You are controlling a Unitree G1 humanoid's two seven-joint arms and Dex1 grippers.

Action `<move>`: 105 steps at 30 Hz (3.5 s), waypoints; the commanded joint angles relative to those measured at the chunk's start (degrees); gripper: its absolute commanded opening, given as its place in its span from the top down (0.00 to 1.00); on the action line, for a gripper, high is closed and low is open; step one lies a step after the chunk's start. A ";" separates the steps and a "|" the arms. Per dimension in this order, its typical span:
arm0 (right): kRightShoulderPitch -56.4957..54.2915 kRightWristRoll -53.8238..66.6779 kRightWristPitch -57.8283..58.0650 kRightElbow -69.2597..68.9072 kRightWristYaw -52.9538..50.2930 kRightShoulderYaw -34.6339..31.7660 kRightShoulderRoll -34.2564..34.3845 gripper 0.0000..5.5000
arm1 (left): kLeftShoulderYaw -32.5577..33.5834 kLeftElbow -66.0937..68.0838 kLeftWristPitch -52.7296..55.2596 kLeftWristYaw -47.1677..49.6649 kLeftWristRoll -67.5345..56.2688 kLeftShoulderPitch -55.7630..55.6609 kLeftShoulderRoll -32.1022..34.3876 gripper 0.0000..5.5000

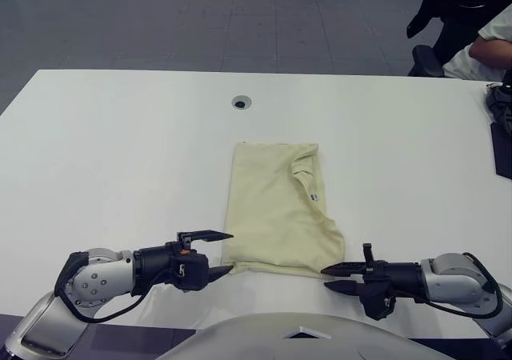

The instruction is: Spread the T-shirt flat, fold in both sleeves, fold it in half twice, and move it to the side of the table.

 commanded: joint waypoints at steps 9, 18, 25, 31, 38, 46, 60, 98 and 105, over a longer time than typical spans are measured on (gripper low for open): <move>-1.59 -1.36 2.21 4.99 0.87 -0.17 -1.12 1.00 | -2.46 1.73 -2.49 1.04 4.48 -0.74 -0.54 0.05; -0.05 5.35 5.05 0.36 2.15 -0.12 -1.00 0.89 | -6.43 9.15 -6.79 4.30 16.26 -4.94 -1.45 0.02; -0.54 5.26 3.73 -0.54 1.54 -1.76 -0.35 0.69 | -11.04 15.08 -12.35 9.18 26.42 -8.72 -2.23 0.11; -0.67 4.73 3.11 -0.22 0.64 -2.38 0.21 0.52 | -12.88 13.94 -12.73 9.65 26.71 -7.73 -2.28 0.31; -0.75 5.54 3.15 -0.13 -0.28 -4.23 0.04 0.32 | -12.41 13.45 -12.30 9.16 24.92 -6.18 -1.22 0.55; -0.21 3.57 2.92 0.97 0.40 -3.32 0.33 0.10 | -13.13 12.79 -11.84 8.99 23.79 -5.19 -1.28 0.80; 0.01 1.03 5.41 3.80 2.10 -0.15 -0.34 0.54 | -13.23 11.85 -10.77 7.51 21.78 -4.51 -0.85 0.97; 10.24 55.78 35.06 -21.93 24.40 -22.89 -4.07 0.99 | 15.31 -15.80 -3.18 -11.18 -17.83 21.31 9.24 0.97; 9.88 54.26 37.79 -22.64 26.13 -26.57 -0.85 0.99 | 21.42 -17.62 0.47 -13.87 -26.99 18.97 8.85 0.97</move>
